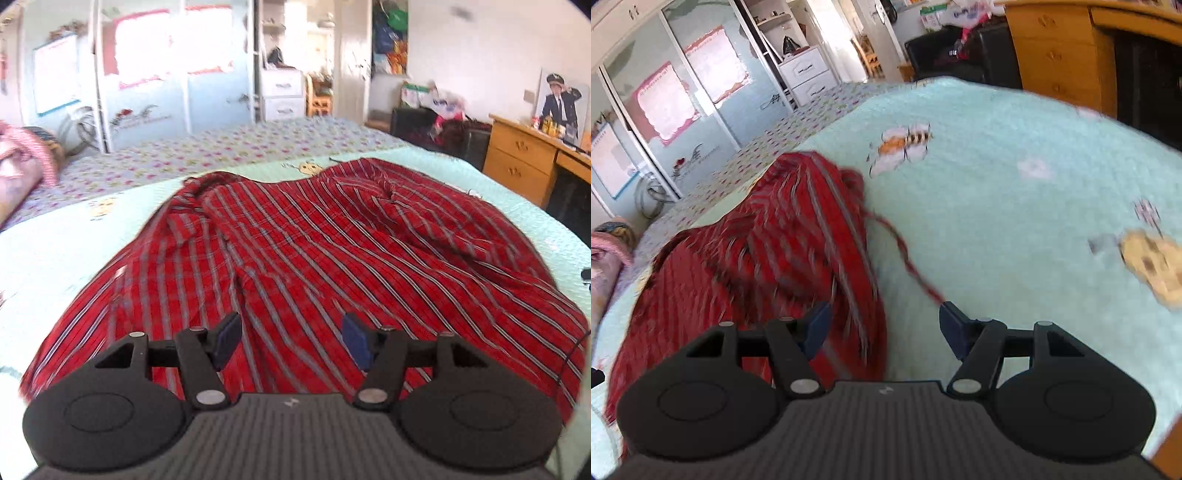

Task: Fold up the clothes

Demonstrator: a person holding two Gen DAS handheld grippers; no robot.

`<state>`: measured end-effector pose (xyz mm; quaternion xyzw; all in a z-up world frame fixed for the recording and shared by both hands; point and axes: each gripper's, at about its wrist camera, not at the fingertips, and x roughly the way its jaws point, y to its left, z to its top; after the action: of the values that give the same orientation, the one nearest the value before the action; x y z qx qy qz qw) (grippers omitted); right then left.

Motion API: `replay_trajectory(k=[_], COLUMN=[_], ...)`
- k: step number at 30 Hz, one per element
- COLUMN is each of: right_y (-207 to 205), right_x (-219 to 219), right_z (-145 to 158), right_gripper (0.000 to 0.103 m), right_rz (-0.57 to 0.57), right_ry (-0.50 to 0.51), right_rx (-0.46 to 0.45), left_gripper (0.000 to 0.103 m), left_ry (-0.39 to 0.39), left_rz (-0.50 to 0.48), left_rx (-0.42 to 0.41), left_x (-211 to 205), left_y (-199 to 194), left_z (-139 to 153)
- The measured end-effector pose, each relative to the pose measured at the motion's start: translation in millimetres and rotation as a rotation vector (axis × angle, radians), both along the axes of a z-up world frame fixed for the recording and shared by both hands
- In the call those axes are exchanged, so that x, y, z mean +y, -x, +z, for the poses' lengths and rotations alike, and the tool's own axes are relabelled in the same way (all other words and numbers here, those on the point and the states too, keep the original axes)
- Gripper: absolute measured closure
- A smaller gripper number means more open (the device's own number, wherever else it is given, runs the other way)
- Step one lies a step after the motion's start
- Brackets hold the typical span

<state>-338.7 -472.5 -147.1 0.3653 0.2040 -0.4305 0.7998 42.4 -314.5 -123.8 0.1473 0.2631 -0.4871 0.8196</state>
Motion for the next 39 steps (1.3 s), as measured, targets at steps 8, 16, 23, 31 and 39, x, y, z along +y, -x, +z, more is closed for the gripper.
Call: replay_trajectory(k=[8, 16, 23, 31, 39], right_y=[48.1, 47.9, 20.3, -130.5, -98.3], right_x=[76.2, 68.3, 27.4, 114.1, 137.3], right_z=[-7.1, -72.1, -101.7, -12.6, -36.9], right_gripper=[0.036, 0.036, 0.088, 0.082, 0.07], right_rz=[0.037, -0.059, -0.112, 0.393, 0.444], right_ry=[-0.075, -0.247, -0.342, 0.254, 0.116], right_rx=[-0.112, -0.278, -0.462, 0.023, -0.097], left_gripper=[0.035, 0.032, 0.032, 0.032, 0.032], left_ry=[0.096, 0.035, -0.059, -0.02, -0.061], left_rz=[0.025, -0.098, -0.172, -0.054, 0.026], left_rx=[0.098, 0.103, 0.127, 0.138, 0.249], left_x=[93.9, 83.8, 47.3, 45.2, 68.5], left_y=[79.4, 129.9, 159.1, 137.0, 116.9], left_z=[22.8, 18.8, -12.6, -15.7, -47.4])
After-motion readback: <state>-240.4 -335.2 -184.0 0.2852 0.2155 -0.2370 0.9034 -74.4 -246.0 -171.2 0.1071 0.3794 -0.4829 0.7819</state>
